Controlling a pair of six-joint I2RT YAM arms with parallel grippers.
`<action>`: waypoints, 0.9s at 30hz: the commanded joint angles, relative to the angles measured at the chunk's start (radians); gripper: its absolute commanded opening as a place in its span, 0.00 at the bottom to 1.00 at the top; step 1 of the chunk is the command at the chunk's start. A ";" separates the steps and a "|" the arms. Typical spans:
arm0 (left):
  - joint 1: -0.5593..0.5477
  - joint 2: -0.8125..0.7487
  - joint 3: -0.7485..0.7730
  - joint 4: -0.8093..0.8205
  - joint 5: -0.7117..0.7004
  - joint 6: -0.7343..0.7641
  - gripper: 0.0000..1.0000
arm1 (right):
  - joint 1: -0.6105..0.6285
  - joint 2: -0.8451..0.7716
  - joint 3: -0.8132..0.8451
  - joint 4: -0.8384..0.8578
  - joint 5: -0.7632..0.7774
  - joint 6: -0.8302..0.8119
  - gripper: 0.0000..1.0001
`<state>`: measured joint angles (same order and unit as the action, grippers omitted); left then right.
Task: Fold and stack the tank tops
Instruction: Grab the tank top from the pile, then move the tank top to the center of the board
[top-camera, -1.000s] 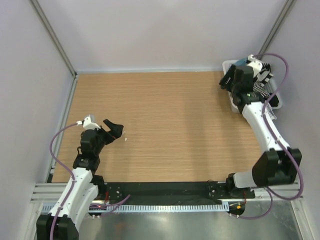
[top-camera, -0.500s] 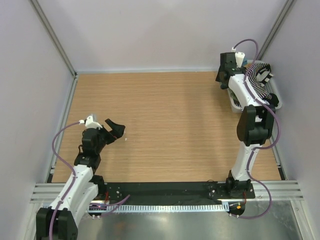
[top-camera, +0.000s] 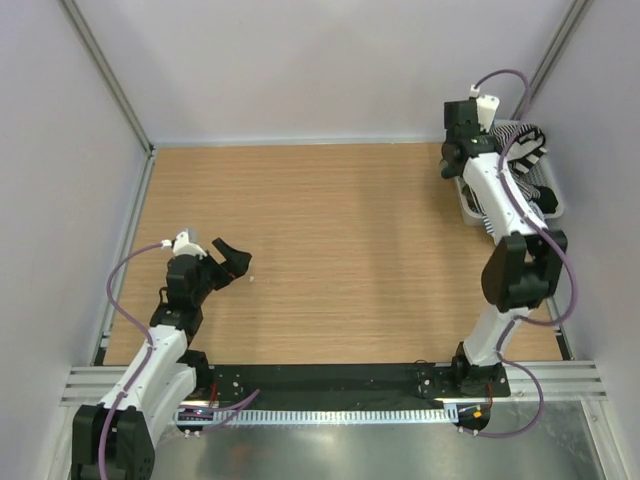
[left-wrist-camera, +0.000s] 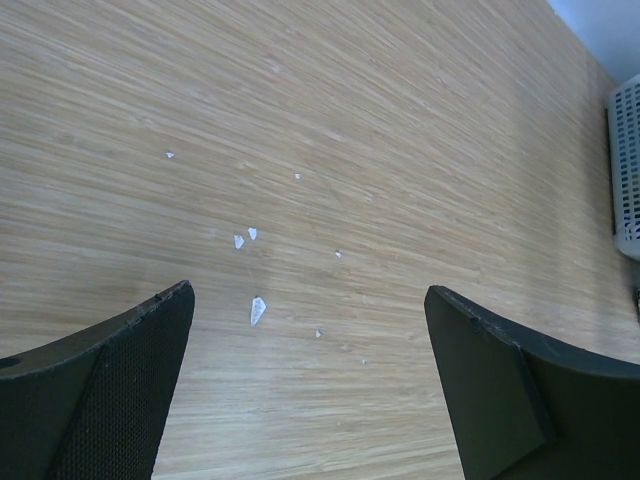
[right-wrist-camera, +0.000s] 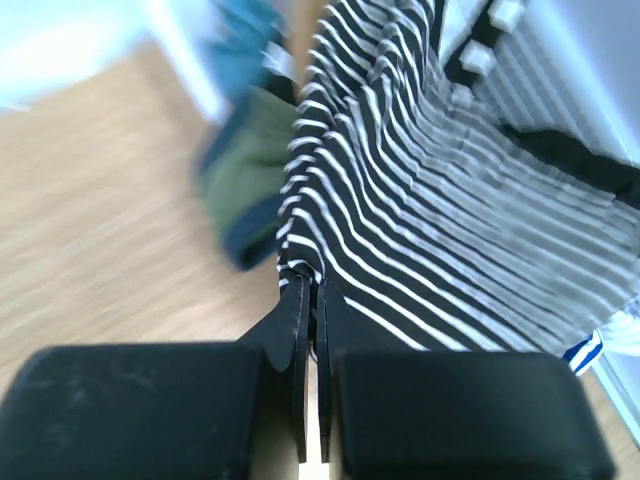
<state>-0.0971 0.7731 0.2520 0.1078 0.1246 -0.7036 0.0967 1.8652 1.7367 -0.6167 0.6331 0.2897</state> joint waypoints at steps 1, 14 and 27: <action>-0.006 -0.015 0.026 0.030 0.013 -0.005 0.98 | 0.038 -0.285 -0.029 0.117 -0.132 -0.020 0.01; -0.009 -0.060 0.029 0.001 -0.011 0.012 0.96 | 0.356 -0.581 0.055 0.229 -0.775 -0.043 0.01; -0.009 -0.123 0.026 -0.051 -0.060 0.013 0.96 | 0.222 -0.521 -0.469 0.164 -0.656 0.129 0.80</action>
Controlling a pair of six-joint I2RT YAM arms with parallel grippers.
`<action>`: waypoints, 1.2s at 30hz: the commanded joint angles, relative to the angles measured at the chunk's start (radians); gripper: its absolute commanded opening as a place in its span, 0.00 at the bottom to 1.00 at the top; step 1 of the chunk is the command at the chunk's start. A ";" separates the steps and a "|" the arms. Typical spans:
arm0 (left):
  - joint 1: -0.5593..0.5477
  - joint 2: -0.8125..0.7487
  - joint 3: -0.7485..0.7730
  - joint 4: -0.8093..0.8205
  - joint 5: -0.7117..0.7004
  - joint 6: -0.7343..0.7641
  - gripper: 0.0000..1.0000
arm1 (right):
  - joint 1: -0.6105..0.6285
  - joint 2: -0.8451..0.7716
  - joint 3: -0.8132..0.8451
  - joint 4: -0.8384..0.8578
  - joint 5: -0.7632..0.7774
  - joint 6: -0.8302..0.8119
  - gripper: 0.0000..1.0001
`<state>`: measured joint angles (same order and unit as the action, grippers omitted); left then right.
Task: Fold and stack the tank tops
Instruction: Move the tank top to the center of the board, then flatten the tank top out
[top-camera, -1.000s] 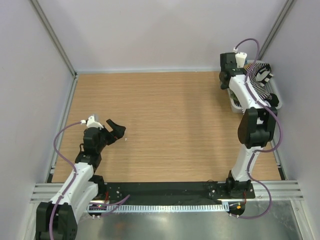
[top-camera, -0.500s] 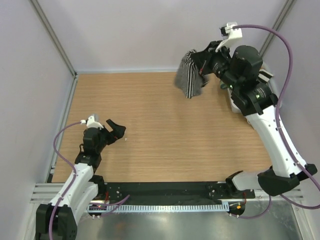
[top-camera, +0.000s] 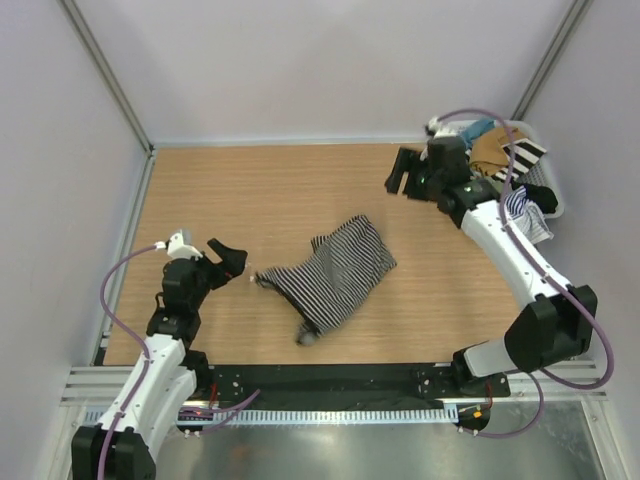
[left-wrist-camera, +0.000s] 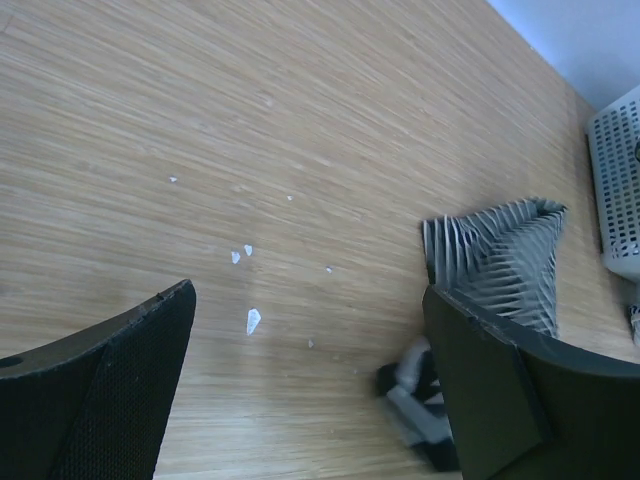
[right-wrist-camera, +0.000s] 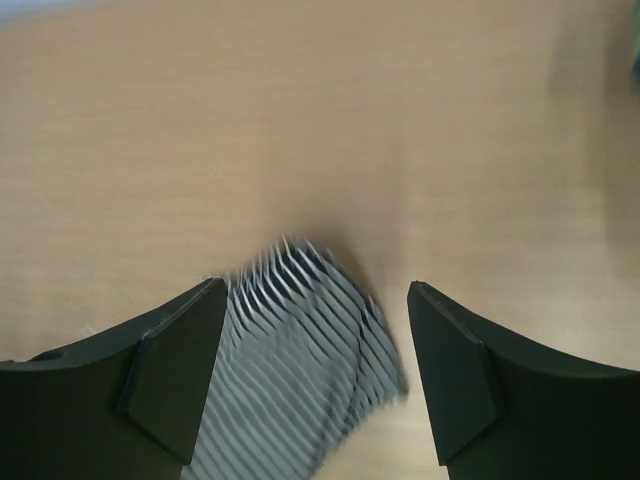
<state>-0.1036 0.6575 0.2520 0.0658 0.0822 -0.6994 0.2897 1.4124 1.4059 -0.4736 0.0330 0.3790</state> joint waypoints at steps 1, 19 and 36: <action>-0.004 -0.004 0.027 -0.008 -0.018 0.008 0.96 | 0.043 -0.079 -0.166 0.032 -0.059 0.028 0.78; -0.136 0.133 0.127 -0.313 0.048 -0.091 0.94 | 0.192 -0.075 -0.443 0.033 0.015 0.015 0.67; -0.307 0.275 0.110 -0.345 0.087 -0.199 0.81 | 0.200 0.163 -0.207 0.061 0.007 -0.054 0.75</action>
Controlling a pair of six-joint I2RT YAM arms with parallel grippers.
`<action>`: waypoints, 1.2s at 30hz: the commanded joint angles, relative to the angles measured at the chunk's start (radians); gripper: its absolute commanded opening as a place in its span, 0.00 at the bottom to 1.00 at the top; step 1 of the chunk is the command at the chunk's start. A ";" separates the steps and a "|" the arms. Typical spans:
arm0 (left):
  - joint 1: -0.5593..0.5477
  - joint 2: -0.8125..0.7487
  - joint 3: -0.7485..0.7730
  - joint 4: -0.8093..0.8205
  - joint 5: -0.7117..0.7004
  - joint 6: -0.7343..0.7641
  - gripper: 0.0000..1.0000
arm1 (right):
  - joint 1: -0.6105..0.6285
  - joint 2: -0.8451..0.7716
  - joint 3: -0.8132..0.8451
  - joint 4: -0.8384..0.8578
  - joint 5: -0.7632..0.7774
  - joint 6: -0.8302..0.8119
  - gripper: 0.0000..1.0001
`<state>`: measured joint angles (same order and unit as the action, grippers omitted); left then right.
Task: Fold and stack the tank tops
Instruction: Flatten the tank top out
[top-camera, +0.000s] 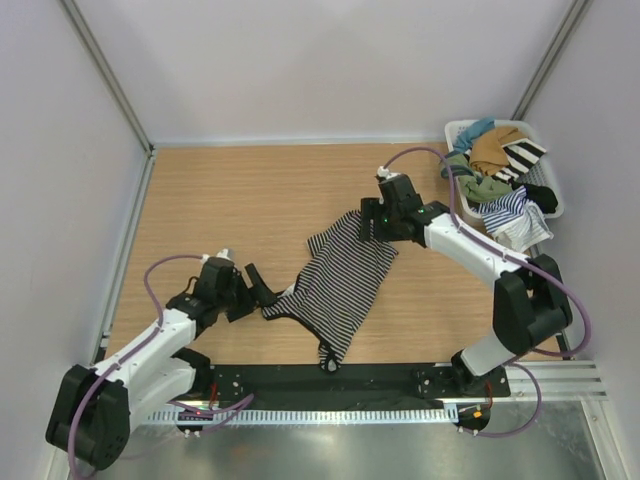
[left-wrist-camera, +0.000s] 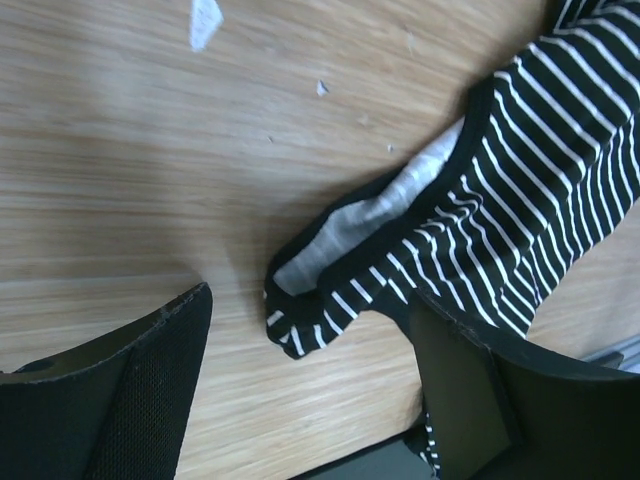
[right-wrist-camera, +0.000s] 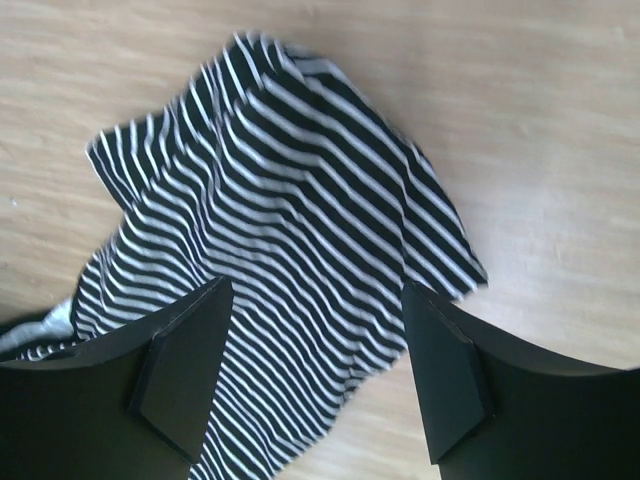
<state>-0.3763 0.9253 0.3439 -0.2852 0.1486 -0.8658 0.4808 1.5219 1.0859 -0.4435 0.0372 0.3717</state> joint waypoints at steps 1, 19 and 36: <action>-0.055 0.009 0.017 0.009 0.016 -0.038 0.80 | 0.019 0.078 0.143 0.023 0.006 -0.059 0.75; -0.148 0.050 -0.019 0.073 0.017 -0.045 0.09 | 0.248 0.625 0.747 -0.256 0.099 -0.252 0.70; -0.142 0.073 0.105 -0.029 -0.044 0.037 0.00 | 0.242 0.741 0.922 -0.305 0.230 -0.238 0.01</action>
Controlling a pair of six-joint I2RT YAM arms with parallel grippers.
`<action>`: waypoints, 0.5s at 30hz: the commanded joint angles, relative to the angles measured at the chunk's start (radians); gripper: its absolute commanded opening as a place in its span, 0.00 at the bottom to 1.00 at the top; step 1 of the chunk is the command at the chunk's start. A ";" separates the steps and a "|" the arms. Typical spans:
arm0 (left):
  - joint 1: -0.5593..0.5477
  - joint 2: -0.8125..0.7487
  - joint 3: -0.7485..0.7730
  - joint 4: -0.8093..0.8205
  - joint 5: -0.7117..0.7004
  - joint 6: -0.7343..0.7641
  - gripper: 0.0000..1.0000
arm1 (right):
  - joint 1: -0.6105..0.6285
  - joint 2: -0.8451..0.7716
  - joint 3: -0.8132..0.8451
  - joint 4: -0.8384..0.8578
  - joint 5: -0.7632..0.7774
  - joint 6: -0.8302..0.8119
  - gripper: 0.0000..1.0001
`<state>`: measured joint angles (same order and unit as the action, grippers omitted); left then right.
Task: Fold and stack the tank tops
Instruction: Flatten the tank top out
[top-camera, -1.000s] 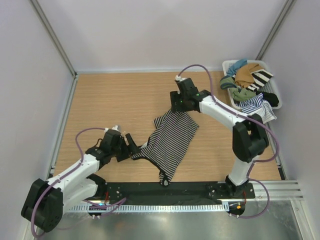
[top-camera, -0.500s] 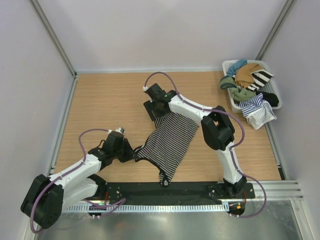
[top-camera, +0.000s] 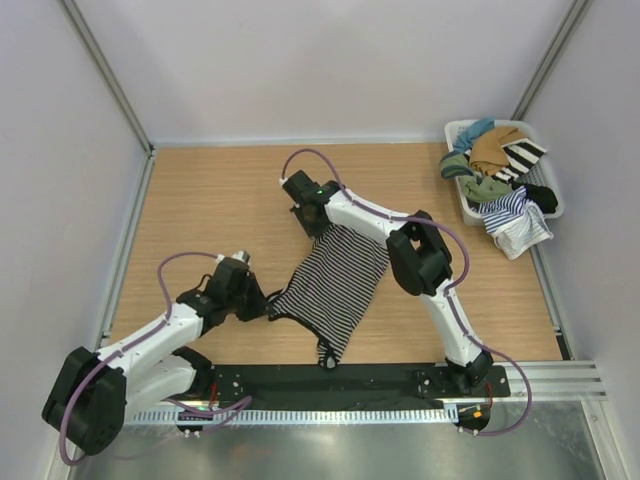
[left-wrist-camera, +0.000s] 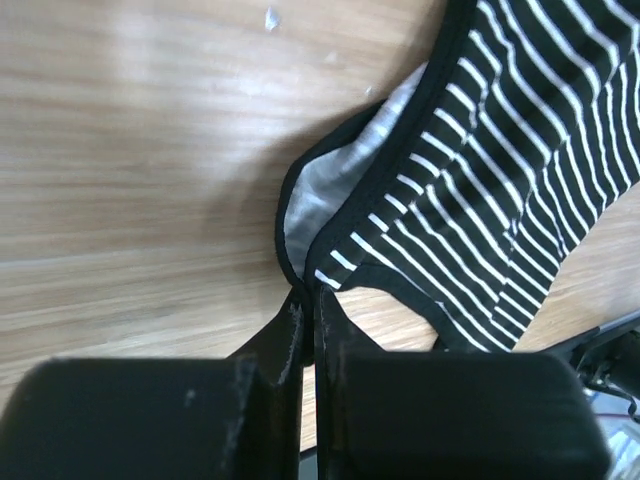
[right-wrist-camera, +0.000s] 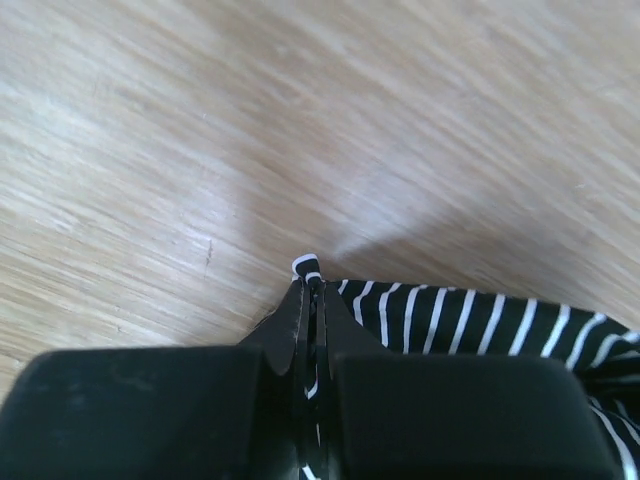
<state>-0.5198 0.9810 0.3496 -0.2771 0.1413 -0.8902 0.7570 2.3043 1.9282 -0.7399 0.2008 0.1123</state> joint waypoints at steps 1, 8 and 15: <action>0.006 0.047 0.129 -0.051 -0.051 0.077 0.00 | -0.056 -0.054 0.116 -0.010 0.058 0.047 0.01; 0.318 0.217 0.593 -0.159 0.010 0.134 0.00 | -0.307 -0.227 0.294 0.013 -0.041 0.213 0.01; 0.380 0.182 0.937 -0.278 0.000 0.187 0.00 | -0.476 -0.659 -0.096 0.320 -0.044 0.338 0.01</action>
<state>-0.1322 1.2400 1.2236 -0.4706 0.1490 -0.7609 0.2810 1.8805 1.9736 -0.6010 0.1623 0.3561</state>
